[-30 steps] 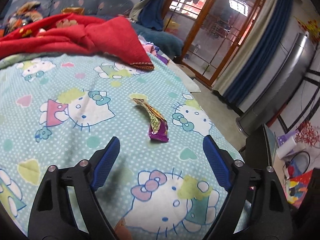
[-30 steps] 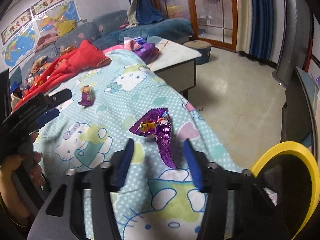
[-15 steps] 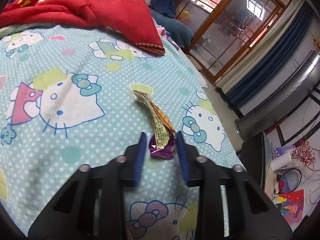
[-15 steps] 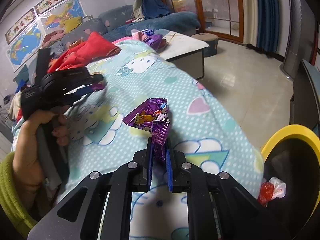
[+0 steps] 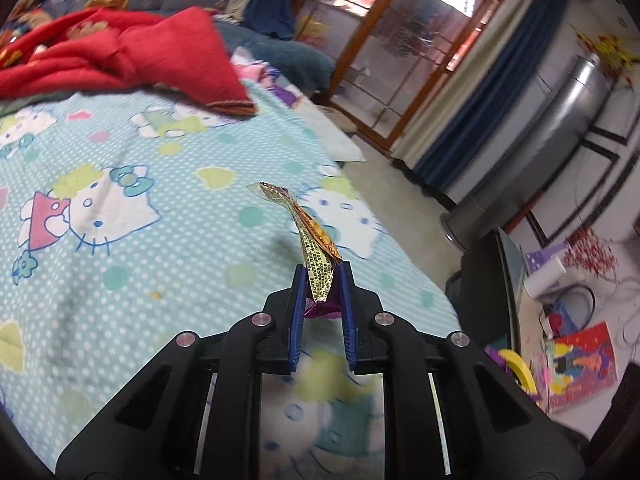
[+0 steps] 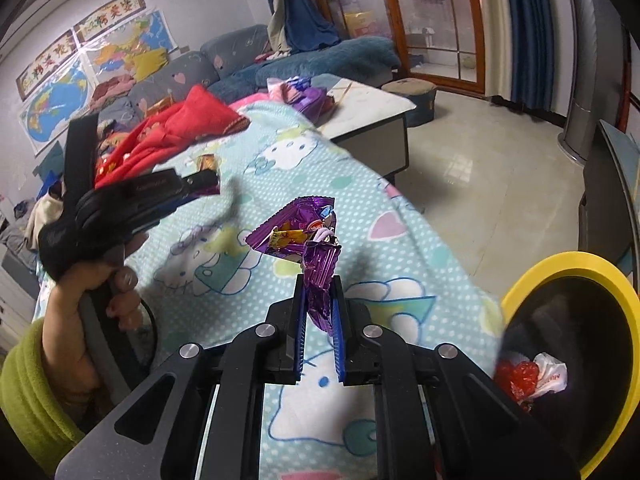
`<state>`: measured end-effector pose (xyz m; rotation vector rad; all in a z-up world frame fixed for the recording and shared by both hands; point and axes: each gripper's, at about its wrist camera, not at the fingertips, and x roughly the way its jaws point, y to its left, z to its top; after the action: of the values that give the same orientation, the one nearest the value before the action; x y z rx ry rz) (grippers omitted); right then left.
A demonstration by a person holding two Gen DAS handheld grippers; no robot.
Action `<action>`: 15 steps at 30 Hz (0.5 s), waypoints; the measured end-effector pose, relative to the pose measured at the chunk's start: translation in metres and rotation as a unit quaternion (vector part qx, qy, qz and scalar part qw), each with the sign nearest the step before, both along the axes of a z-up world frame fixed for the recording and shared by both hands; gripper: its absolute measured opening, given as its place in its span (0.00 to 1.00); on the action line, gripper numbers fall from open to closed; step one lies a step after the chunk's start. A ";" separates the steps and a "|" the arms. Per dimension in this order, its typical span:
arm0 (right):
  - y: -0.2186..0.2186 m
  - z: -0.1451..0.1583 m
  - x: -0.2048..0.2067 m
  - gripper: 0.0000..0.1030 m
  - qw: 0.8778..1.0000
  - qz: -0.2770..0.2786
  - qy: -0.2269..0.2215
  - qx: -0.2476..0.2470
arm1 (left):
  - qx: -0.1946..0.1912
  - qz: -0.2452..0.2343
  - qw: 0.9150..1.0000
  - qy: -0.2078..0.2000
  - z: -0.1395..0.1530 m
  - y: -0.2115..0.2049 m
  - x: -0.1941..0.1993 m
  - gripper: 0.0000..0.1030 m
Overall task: Collect trash
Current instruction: 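Carry the gold wrapper in the left tool while the right tool carries the purple wrapper over the bin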
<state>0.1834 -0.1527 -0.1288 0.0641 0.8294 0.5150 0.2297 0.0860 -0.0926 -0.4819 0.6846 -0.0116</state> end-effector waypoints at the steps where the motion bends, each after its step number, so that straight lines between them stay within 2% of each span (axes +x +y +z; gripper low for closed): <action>1: -0.005 0.003 -0.001 0.11 1.000 -0.004 -0.002 0.003 | 0.004 -0.006 1.000 -0.005 0.003 -0.004 -0.003 0.10; 15: -0.054 0.023 -0.018 0.11 0.997 -0.063 -0.034 0.014 | 0.049 -0.094 0.992 -0.065 0.045 -0.069 -0.037 0.10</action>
<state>0.1651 -0.2066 -0.1061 0.1235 0.7467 0.4081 0.1932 0.0174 -0.0477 -0.3186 0.5983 -0.1853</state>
